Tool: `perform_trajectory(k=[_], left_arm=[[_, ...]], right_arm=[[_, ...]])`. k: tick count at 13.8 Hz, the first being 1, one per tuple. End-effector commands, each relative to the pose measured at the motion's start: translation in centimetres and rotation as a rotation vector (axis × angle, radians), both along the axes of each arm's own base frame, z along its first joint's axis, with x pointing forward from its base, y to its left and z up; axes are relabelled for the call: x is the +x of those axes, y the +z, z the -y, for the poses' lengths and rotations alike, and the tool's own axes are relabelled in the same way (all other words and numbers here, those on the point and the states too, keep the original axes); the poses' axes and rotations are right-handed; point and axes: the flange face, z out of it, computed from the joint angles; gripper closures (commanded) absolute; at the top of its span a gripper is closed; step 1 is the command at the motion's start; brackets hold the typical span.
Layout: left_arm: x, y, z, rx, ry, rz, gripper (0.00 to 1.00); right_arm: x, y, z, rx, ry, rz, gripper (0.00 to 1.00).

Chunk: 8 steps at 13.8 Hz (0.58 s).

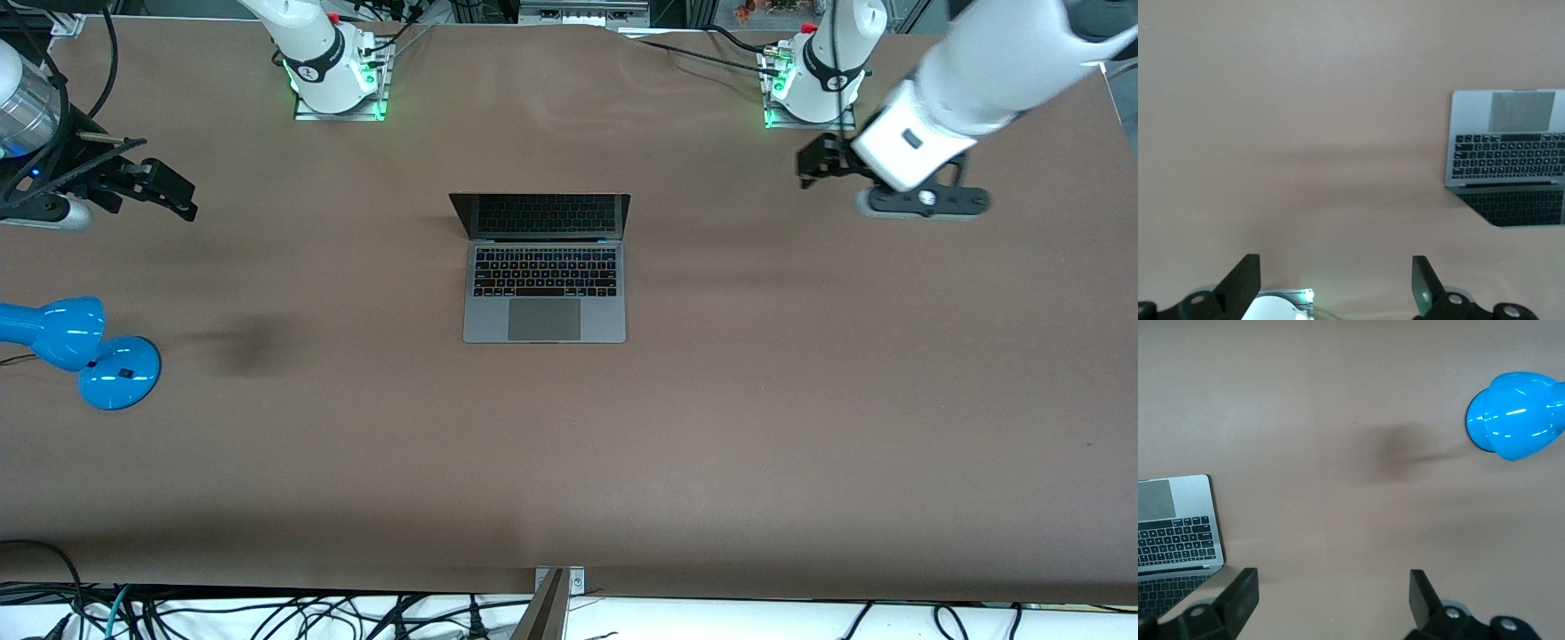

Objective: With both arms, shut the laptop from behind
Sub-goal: 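Move the left gripper to the laptop lid while the right gripper approaches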

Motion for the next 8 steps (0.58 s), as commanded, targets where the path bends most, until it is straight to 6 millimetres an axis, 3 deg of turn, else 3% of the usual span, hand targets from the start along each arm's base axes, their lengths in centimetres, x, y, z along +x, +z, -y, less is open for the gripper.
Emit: perform_trajectory(k=[1,4,8], left_arm=[[-0.9,-1.4,4.8,0.002,0.021,-0.041,0.0],[-2.6,-2.2,9.5,-0.005,0.051,-0.08,0.0],[-6.5,-2.4,15.0,-0.019,0.111,-0.142,0.0]], right_arm=[[-0.5,0.4,0.0,0.012,-0.006,-0.002,0.0],[-0.2,-0.2,-0.6,0.015,0.024,-0.011,0.0],[0.3,-2.2,-3.3,0.012,0.09,-0.055,0.0]])
